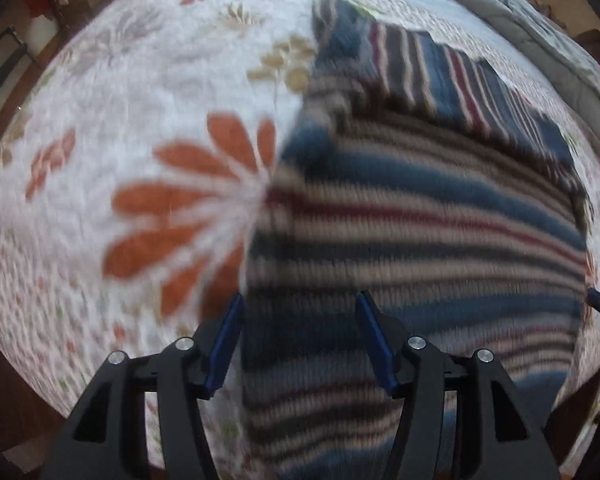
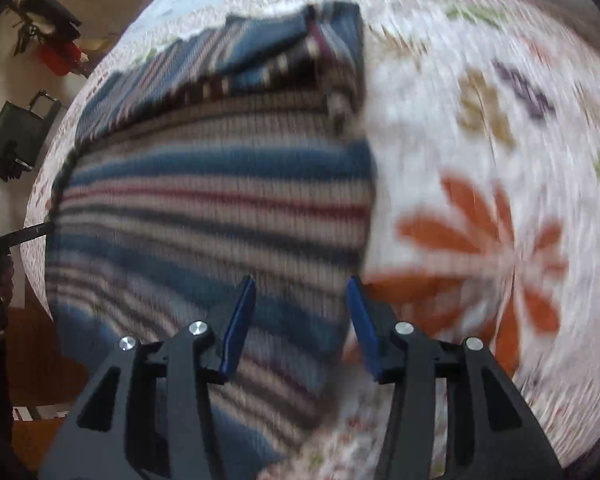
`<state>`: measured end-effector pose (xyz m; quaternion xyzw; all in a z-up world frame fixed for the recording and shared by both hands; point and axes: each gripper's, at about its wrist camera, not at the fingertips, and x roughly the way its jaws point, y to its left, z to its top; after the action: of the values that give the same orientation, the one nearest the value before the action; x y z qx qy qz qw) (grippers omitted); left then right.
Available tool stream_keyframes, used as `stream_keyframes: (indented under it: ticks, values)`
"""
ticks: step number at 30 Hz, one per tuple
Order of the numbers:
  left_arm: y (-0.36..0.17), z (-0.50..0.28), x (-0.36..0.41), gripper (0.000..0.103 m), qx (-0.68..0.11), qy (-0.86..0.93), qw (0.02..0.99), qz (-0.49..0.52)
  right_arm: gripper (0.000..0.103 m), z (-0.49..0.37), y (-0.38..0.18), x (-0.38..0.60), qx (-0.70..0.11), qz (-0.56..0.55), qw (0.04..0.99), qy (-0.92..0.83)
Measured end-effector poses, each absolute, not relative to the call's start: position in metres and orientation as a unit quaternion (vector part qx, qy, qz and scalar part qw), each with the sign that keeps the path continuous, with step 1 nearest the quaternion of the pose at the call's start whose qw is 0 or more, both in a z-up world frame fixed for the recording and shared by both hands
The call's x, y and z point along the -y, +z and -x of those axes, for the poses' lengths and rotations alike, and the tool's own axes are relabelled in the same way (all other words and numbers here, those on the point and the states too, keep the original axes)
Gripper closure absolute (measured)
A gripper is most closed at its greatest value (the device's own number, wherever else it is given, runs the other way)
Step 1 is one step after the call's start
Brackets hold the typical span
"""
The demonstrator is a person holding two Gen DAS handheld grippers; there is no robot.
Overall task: Fold small clothes
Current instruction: 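Move both open tools to the ribbed hem of the sweater, then grasp the hem with the left tool while the right tool grasps it too, fold toward collar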
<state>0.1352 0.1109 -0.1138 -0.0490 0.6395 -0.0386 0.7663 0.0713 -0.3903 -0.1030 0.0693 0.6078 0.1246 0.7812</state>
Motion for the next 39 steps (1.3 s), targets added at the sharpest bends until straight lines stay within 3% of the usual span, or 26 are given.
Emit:
stream_keyframes:
  ticks: [6, 9, 24, 27, 30, 33, 34, 35, 36, 37, 39]
  values:
    - [-0.112, -0.094, -0.093, 0.033, -0.631, -0.047, 0.774, 0.038, 0.051, -0.021, -0.111, 0.382, -0.614, -0.079, 0.777, 0.112]
    - [-0.117, -0.079, -0.095, 0.033, -0.633, -0.039, 0.772, 0.035, 0.042, -0.003, -0.111, 0.377, -0.613, -0.061, 0.782, 0.101]
    - [-0.131, -0.018, -0.093, 0.025, -0.652, -0.085, 0.745, 0.112, 0.04, 0.037, -0.135, 0.36, -0.642, -0.089, 0.75, 0.133]
    - [-0.135, -0.009, -0.097, 0.026, -0.661, -0.136, 0.714, 0.186, 0.041, 0.043, -0.137, 0.347, -0.644, -0.085, 0.744, 0.154]
    - [-0.143, -0.001, -0.096, 0.041, -0.674, -0.159, 0.685, 0.227, 0.042, 0.045, -0.137, 0.336, -0.642, -0.069, 0.746, 0.163]
    - [-0.142, 0.005, -0.089, 0.058, -0.676, -0.133, 0.699, 0.192, 0.047, 0.046, -0.139, 0.329, -0.644, -0.068, 0.741, 0.176]
    - [-0.143, 0.001, -0.09, 0.07, -0.677, -0.122, 0.703, 0.178, 0.051, 0.046, -0.139, 0.326, -0.644, -0.061, 0.742, 0.175]
    - [-0.142, 0.003, -0.09, 0.074, -0.678, -0.113, 0.707, 0.166, 0.053, 0.045, -0.139, 0.325, -0.643, -0.052, 0.744, 0.174]
    - [-0.141, 0.0, -0.087, 0.079, -0.678, -0.106, 0.71, 0.156, 0.06, 0.045, -0.14, 0.324, -0.642, -0.05, 0.745, 0.175]
    - [-0.14, -0.002, -0.086, 0.083, -0.677, -0.102, 0.713, 0.152, 0.074, 0.045, -0.14, 0.323, -0.642, -0.059, 0.742, 0.183]
    - [-0.133, -0.003, -0.083, 0.091, -0.673, -0.091, 0.722, 0.136, 0.092, 0.045, -0.139, 0.325, -0.643, -0.084, 0.735, 0.199]
